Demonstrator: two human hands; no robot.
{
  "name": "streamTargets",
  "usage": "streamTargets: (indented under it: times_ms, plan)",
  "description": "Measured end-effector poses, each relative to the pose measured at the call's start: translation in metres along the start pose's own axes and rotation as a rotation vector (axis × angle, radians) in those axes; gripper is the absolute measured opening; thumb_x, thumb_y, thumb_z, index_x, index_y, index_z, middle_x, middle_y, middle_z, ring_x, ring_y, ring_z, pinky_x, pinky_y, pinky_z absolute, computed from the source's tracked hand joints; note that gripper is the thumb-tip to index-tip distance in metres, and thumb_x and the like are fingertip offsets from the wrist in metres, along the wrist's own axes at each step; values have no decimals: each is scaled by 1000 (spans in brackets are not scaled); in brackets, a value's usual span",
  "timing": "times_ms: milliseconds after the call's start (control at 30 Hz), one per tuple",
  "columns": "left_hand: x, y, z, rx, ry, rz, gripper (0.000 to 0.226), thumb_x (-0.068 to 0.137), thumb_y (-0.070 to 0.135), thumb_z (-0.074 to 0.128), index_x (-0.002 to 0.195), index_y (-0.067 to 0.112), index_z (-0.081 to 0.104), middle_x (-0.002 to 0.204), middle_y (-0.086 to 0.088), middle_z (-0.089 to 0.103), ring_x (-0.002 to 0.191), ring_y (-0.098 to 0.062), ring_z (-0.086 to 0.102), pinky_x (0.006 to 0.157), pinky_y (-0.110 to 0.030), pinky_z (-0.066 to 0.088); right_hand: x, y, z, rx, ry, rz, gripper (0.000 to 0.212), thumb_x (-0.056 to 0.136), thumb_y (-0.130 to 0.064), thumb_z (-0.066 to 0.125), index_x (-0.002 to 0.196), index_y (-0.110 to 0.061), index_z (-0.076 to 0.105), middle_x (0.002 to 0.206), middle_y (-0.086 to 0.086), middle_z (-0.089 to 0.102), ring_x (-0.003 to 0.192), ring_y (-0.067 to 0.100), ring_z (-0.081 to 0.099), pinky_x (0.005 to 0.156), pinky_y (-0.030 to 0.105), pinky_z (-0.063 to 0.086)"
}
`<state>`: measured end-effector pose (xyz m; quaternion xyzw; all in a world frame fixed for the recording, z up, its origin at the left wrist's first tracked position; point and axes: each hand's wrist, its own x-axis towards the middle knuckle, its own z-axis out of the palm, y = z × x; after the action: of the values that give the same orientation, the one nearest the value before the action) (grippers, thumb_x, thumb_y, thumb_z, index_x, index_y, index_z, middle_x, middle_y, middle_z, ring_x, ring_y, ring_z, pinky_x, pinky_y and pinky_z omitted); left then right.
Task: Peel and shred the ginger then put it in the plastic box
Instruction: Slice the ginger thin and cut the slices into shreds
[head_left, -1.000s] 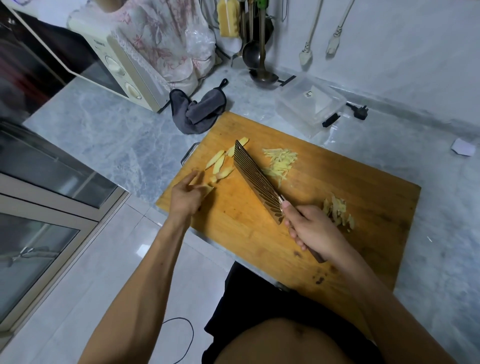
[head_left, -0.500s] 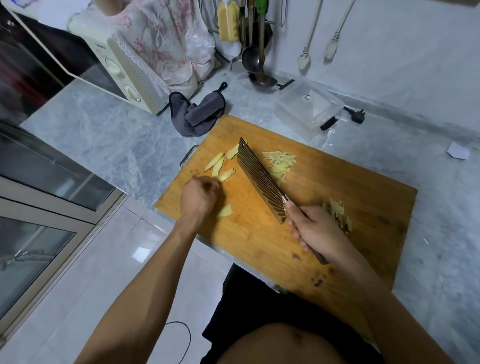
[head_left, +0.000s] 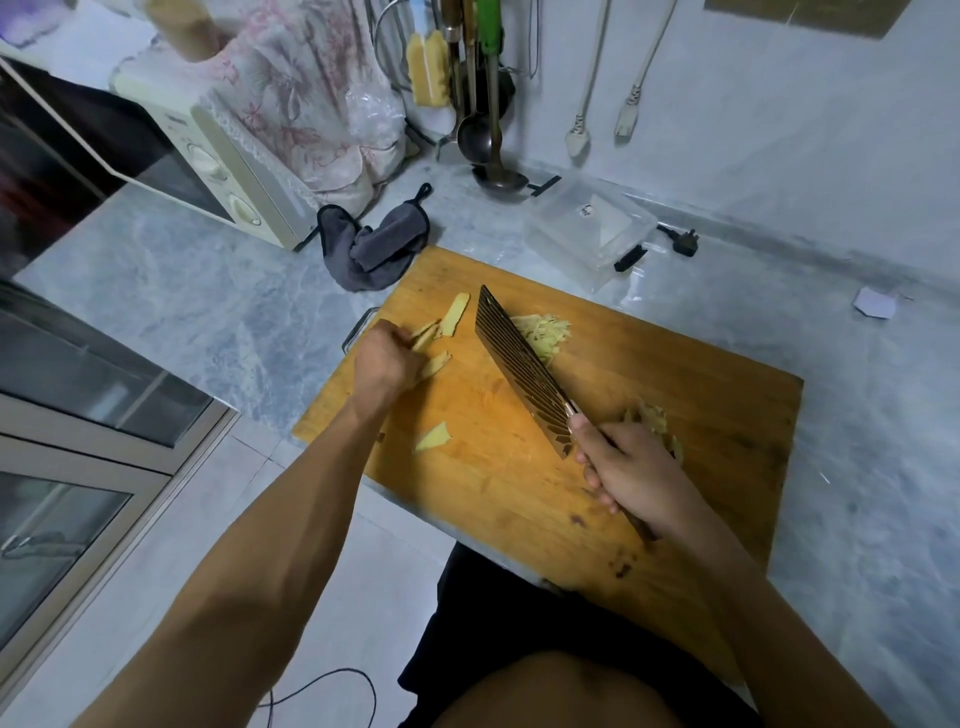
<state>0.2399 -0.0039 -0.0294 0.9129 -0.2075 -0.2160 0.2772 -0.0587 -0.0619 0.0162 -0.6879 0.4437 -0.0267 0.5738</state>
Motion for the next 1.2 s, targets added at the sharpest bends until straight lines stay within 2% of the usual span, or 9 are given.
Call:
streamTargets:
  times_ms: [100,300,400,500,567,767,867,1001,1201]
  plan:
    - [-10,-7,-6,-219,8,50,12,84,2,70,91,10,65,79,0,64,62,-12,61,46,-11,46,0,1,1,8,-2,4,54,99,-55,44,78,-8,61,56,-1,57,45,14,51,46,27,43]
    - [-46,-14,-16,-546,29,16,13,88,0,69,91,13,72,87,1,71,83,-10,65,74,-16,53,-5,3,3,5,4,-6,53,100,-54,44,77,-9,61,55,-1,57,46,14,51,46,28,43]
    - [-76,-12,-3,-475,-209,28,13,87,-4,67,95,5,72,86,2,72,80,0,66,74,-13,54,-9,6,3,7,9,-2,54,100,-54,45,76,-8,61,55,0,56,46,14,50,46,28,44]
    - [-91,-17,17,-444,-324,-5,18,86,-10,66,96,4,70,91,-6,73,87,-13,69,80,-25,58,-13,9,3,3,-6,4,56,100,-54,44,78,-6,62,57,1,56,46,14,50,46,28,44]
    - [-96,-21,28,-378,-296,40,17,84,-10,68,94,4,70,90,-5,71,84,-11,67,86,-22,56,-15,12,3,-5,-15,9,57,100,-56,44,80,-6,63,58,2,57,46,14,50,47,28,44]
    - [-105,-31,42,-172,-175,221,8,87,0,69,90,6,72,85,5,67,76,10,55,68,3,36,-17,12,-2,-13,1,8,57,99,-56,43,83,-6,64,59,1,58,46,11,51,47,25,44]
    - [-104,-25,37,-390,-103,121,9,88,2,70,86,11,71,85,6,69,79,2,60,72,-7,44,-18,11,-3,-10,13,-3,55,99,-56,42,80,-8,63,59,1,59,45,10,51,47,25,43]
    - [-76,-18,19,-862,117,-288,10,87,4,71,86,13,68,97,-5,72,88,-14,68,83,-28,58,-17,12,-4,7,9,-6,54,99,-56,43,79,-10,63,59,1,59,45,12,52,48,27,44]
    - [-24,-22,12,-338,181,-55,7,86,14,71,85,21,71,88,4,72,84,-16,68,84,-37,58,-13,10,-1,-6,-3,1,55,99,-57,44,78,-9,62,59,2,58,46,13,52,47,28,45]
